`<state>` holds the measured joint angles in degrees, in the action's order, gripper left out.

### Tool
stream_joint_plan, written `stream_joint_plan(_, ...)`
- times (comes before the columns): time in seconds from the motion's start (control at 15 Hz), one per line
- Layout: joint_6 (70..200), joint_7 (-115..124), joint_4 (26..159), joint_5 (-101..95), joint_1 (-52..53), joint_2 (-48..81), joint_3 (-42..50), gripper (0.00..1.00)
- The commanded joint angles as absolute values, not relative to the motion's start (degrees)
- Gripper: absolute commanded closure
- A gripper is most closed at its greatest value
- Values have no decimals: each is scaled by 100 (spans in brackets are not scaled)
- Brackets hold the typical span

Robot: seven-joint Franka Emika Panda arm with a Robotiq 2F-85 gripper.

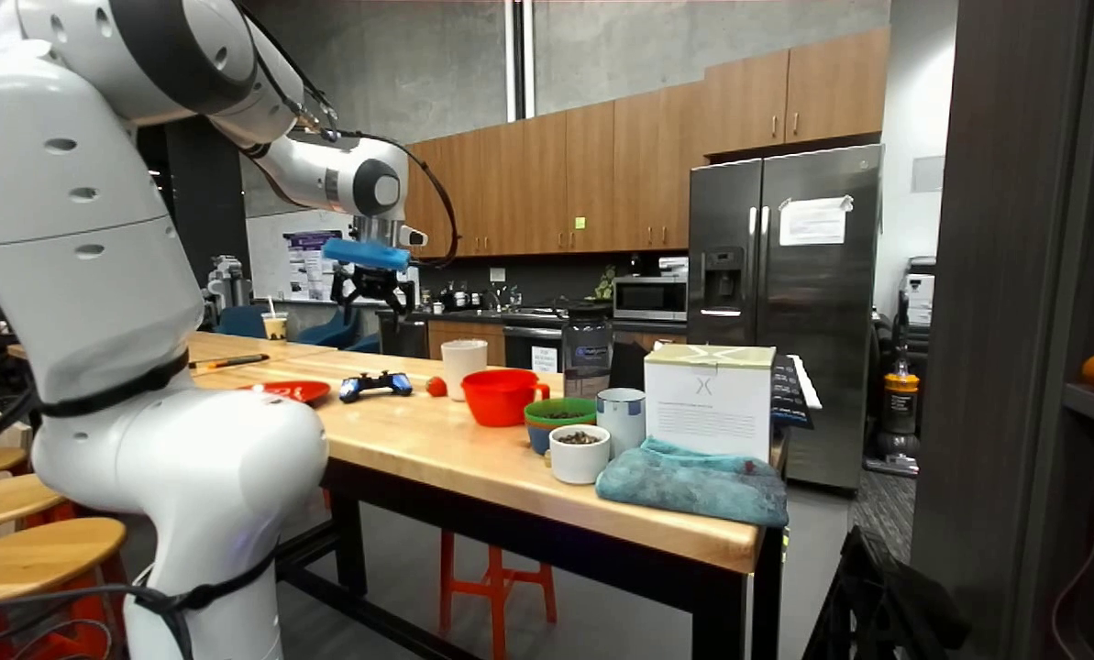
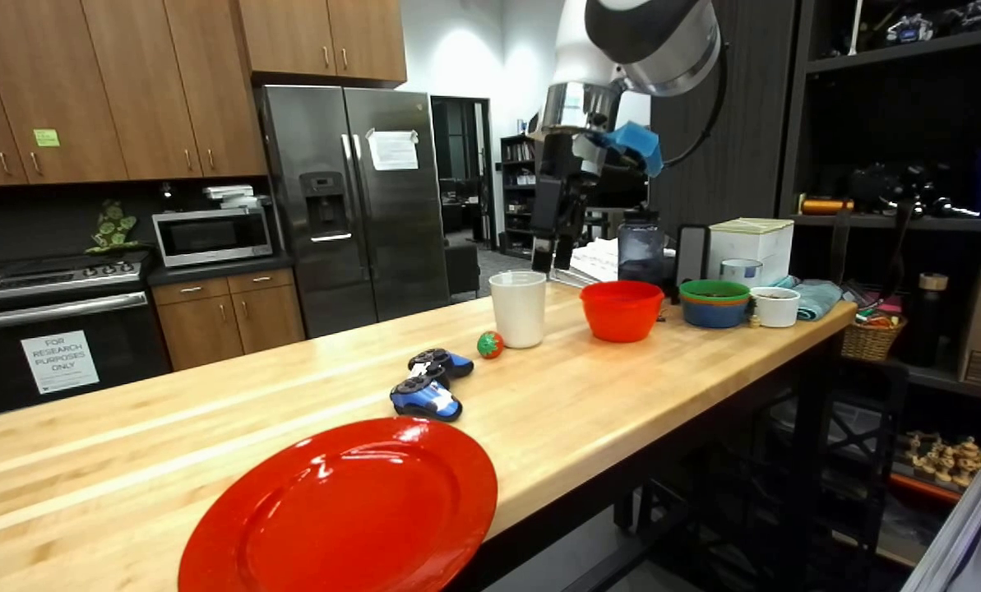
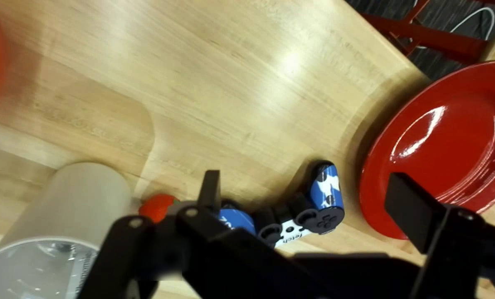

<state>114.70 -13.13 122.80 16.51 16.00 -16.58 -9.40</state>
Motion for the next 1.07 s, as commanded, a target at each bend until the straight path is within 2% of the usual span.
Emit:
stream_joint_plan(0.0,11202,-1628,12191,1800,1660,-1567,-963,0)
stream_joint_plan(0.73,11977,-1648,12455,1523,1666,-1136,-1250,0)
stream_joint_plan(1.0,11867,-1639,12378,1593,1648,-1109,-1264,0)
